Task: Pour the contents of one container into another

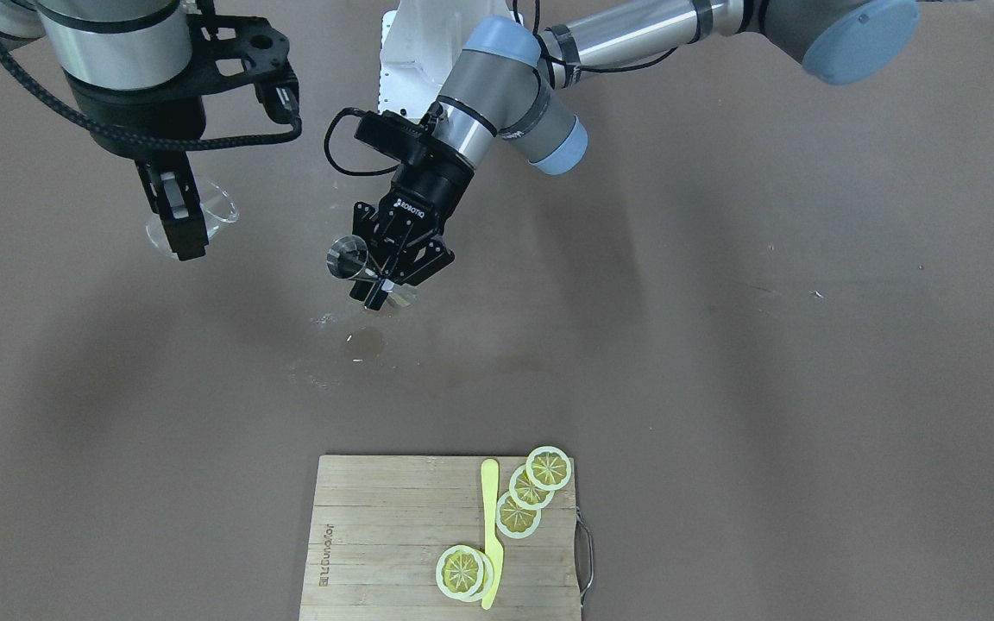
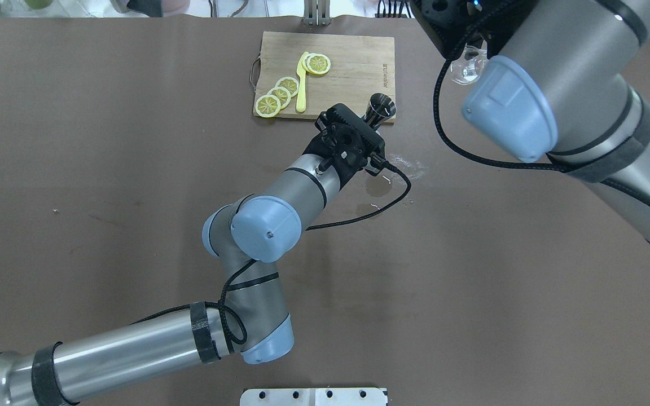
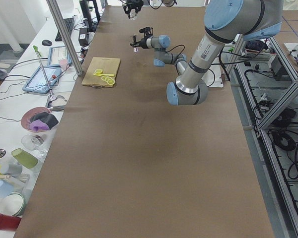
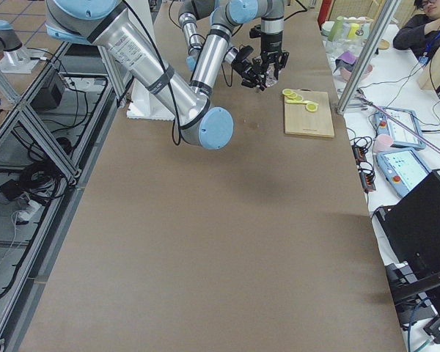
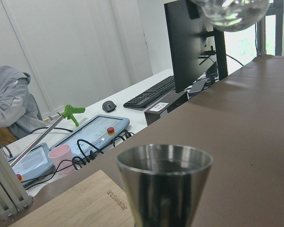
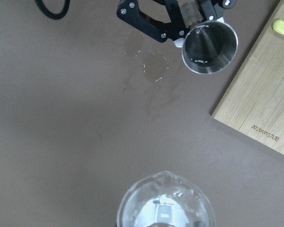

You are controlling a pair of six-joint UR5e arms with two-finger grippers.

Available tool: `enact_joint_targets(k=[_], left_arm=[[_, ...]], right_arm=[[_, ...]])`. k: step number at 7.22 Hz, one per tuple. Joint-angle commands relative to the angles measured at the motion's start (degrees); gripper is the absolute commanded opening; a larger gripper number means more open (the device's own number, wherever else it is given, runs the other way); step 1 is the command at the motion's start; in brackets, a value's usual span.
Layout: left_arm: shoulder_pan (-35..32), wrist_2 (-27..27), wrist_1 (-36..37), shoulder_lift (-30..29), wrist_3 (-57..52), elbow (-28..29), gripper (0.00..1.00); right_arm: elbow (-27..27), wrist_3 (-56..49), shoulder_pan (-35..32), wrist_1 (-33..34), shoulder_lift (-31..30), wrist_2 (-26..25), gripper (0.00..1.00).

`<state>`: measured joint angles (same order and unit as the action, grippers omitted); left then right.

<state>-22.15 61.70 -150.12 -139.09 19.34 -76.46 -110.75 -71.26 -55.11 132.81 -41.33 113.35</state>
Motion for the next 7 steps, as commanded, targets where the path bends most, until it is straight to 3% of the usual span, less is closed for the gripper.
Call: enact_joint_targets(k=[1, 2, 4, 5, 7], left_arm=[[0.0, 0.0, -0.1, 0.0, 0.0, 0.0, 0.0], [0.0, 0.0, 0.0, 0.0, 0.0, -0.1, 0.0], [0.0, 0.0, 0.0, 0.0, 0.0, -0.1, 0.0], [0.0, 0.0, -0.1, 0.0, 0.0, -0.1, 0.0], [0.0, 0.0, -0.1, 0.2, 0.0, -0.1, 0.0]], right_arm=[[-4.8, 0.3, -3.7, -1.6, -5.4, 4.8, 0.0], [-6.0, 0.5, -6.0, -2.6, -7.4, 8.2, 0.0], [-6.1, 0.5, -11.2, -10.8, -15.6, 18.2, 0.0], [-6.1, 1.7, -12.2, -19.3, -21.0, 21.1, 0.0], [-5.3, 6.2, -12.7, -29.7, -26.5, 23.8, 0.0]])
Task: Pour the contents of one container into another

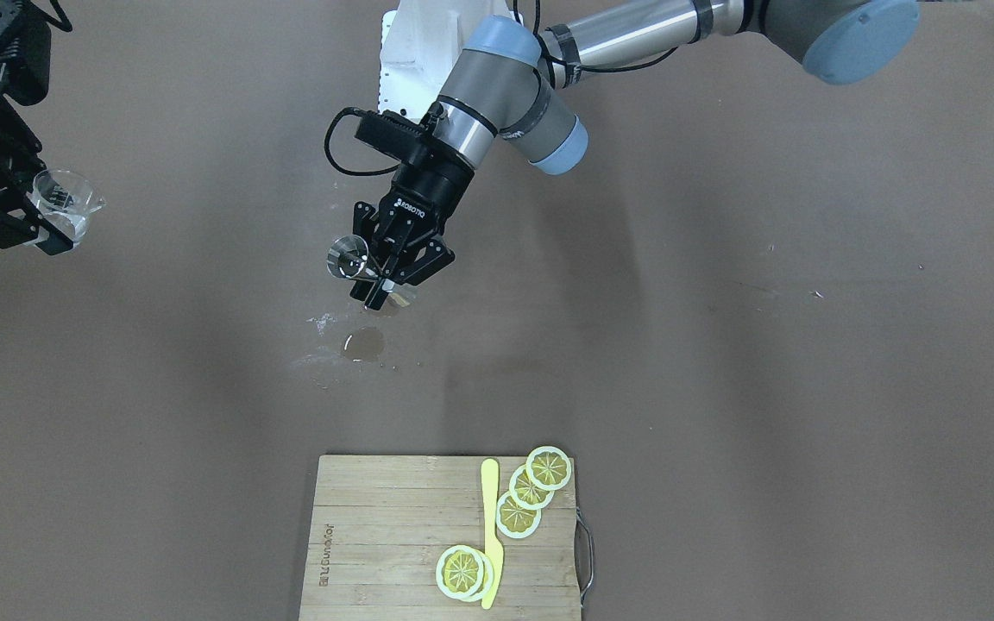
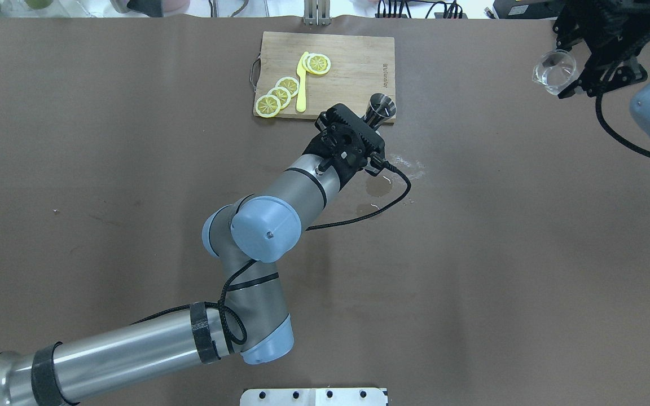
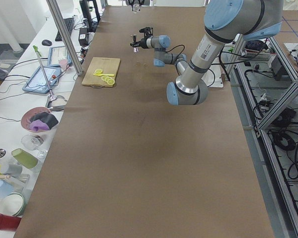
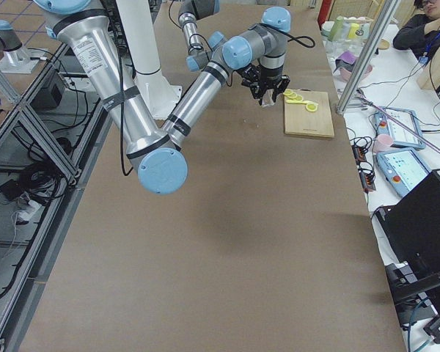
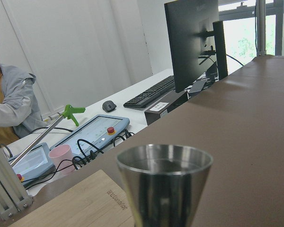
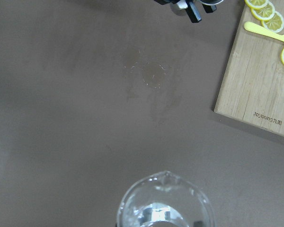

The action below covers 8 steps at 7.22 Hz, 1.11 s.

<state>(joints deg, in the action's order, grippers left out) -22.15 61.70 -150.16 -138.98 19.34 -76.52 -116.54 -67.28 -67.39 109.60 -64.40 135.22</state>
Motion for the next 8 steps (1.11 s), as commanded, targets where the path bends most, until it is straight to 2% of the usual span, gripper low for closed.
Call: enact_joint_targets(k=[1, 3, 6, 7, 8], left_arm=[[0.0, 0.0, 0.0, 0.5, -0.1, -0.5, 0.0], [-0.2, -0.1, -6.1, 3.5, -0.2, -1.9, 0.0], [-1.2, -0.2, -8.7, 8.1, -0.2, -3.4, 0.0], [-1.6, -0.2, -12.1, 10.7, -0.2, -3.3, 0.0], [-3.0, -0.2, -13.2, 11.6, -0.3, -3.4, 0.0]], right_arm=[[2.3, 4.4, -0.3, -10.4, -3.5, 3.7, 0.0], [6.3, 9.5, -0.3, -19.7, -3.7, 5.9, 0.0], [14.1, 14.8, -0.3, -35.4, -4.7, 9.1, 0.0], [16.4, 17.6, -0.4, -41.2, -5.1, 9.3, 0.0], [17.5, 19.3, -0.3, -46.4, -7.2, 9.5, 0.0]])
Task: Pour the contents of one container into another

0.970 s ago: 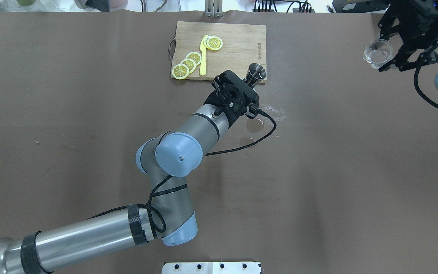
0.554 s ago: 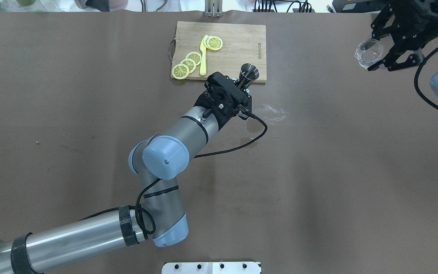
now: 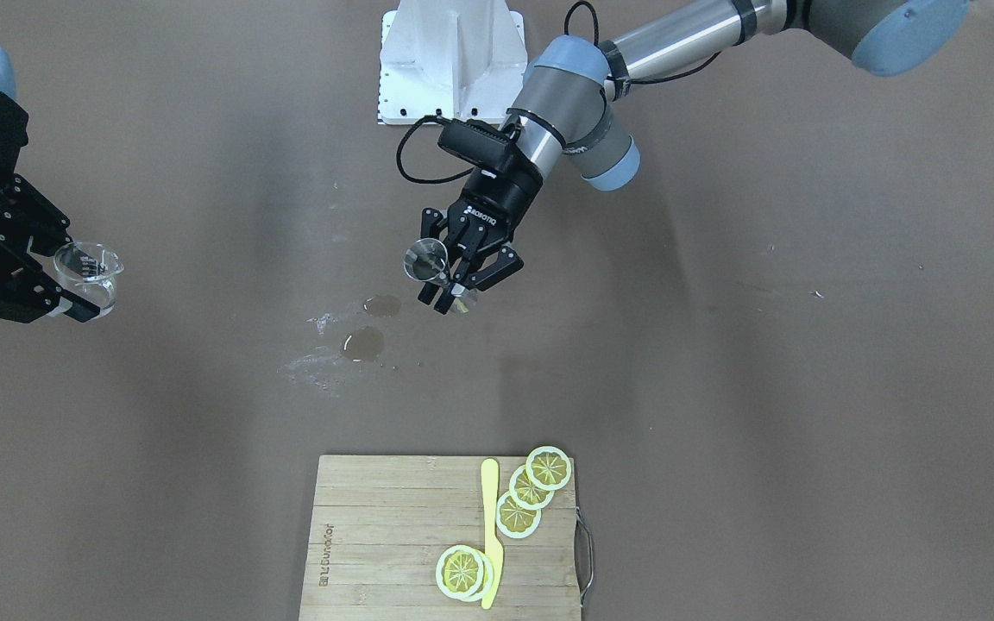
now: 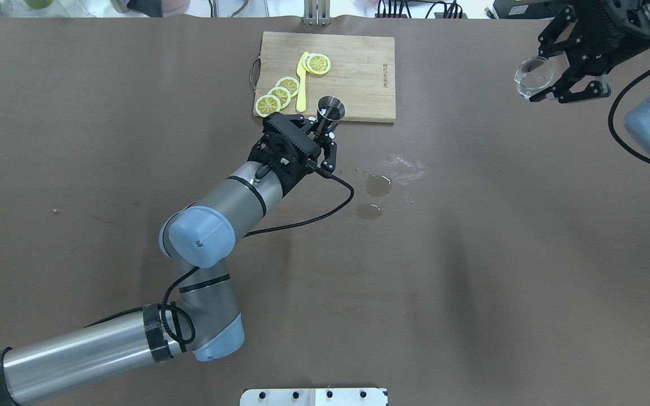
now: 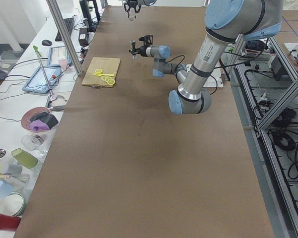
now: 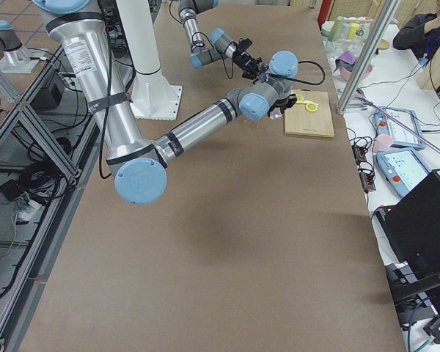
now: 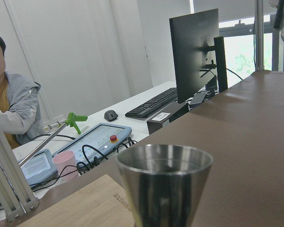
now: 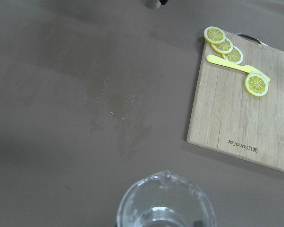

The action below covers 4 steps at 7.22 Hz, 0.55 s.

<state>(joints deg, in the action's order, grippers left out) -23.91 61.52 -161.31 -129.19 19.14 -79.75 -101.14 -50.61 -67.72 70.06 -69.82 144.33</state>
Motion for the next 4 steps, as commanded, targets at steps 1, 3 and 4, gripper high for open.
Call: enact_joint_targets(k=[1, 3, 4], left_arm=[[-2.9, 0.0, -2.4, 4.0, -0.1, -1.1, 0.0], [-6.3, 0.9, -2.0, 9.8, -0.1, -5.9, 0.0], [-6.2, 1.1, -3.5, 15.1, -0.1, -7.7, 0.0]], right_arm=[[4.5, 5.5, 0.0, -13.6, -4.0, 2.6, 0.0], [10.2, 13.1, 0.0, -29.7, -7.1, 3.7, 0.0], [12.9, 16.8, 0.0, -36.4, -8.2, 3.9, 0.0]])
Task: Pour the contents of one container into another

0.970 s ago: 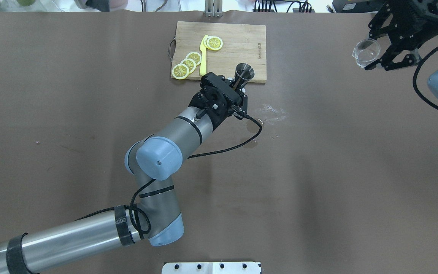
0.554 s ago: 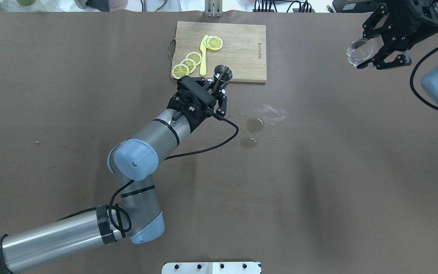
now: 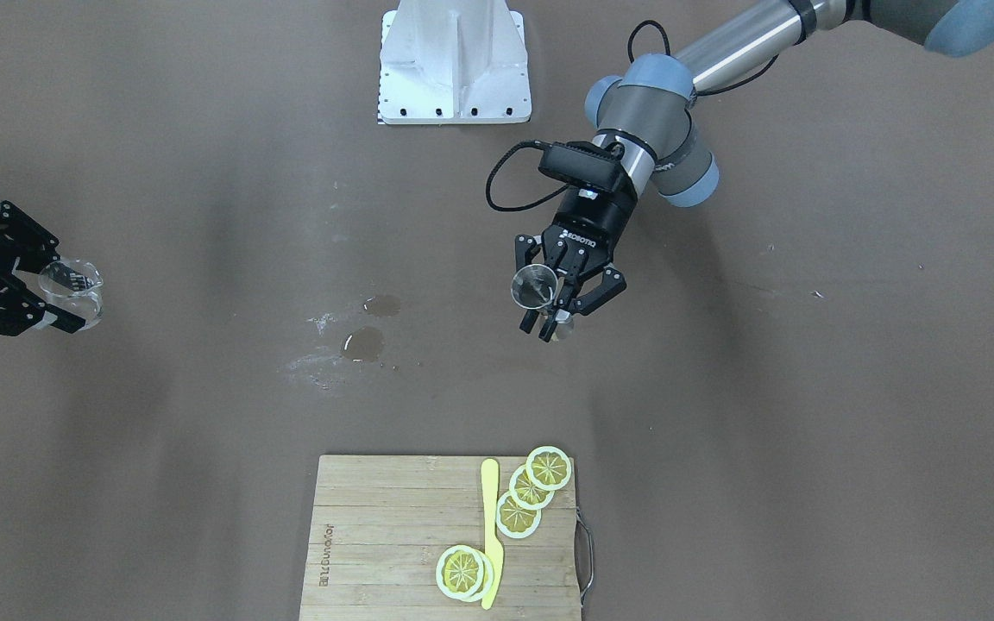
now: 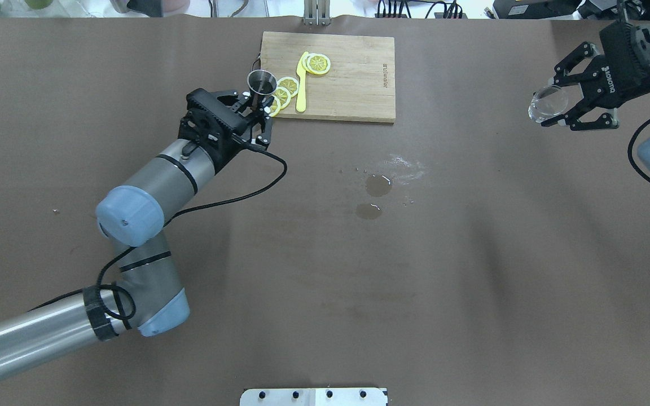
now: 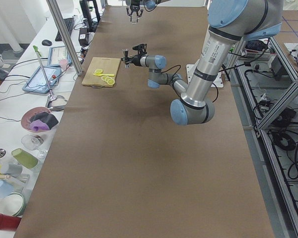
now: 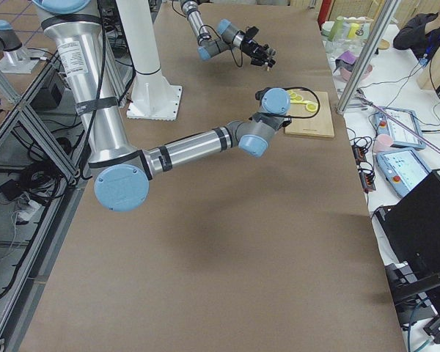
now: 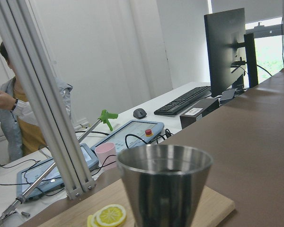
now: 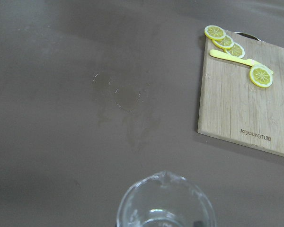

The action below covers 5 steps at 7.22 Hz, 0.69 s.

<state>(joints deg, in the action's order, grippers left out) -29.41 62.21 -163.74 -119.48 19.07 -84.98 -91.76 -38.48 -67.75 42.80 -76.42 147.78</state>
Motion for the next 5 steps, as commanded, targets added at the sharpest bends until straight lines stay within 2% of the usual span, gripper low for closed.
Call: enact_joint_targets(k=[1, 2, 3, 4, 5], left_arm=[[-0.9, 0.6, -2.4, 8.3, 0.0, -5.1, 0.0], [-1.2, 1.9, -2.6, 14.6, 0.1, -8.5, 0.0], [-1.1, 2.1, -8.8, 21.0, 0.2, -8.6, 0.0], [-1.1, 2.3, -20.6, 25.7, 0.2, -4.3, 0.0], [-1.2, 2.0, -30.8, 27.4, 0.3, -0.6, 0.0]], right_arm=[[7.3, 7.9, 0.0, -16.7, -1.9, 0.4, 0.0], [10.7, 11.3, 0.0, -23.7, -2.1, 0.4, 0.0], [14.1, 13.2, 0.0, -30.0, -2.2, 0.3, 0.0], [15.5, 14.2, 0.1, -32.8, -2.1, 0.1, 0.0], [17.5, 14.3, 0.2, -35.6, -1.7, -0.2, 0.0]])
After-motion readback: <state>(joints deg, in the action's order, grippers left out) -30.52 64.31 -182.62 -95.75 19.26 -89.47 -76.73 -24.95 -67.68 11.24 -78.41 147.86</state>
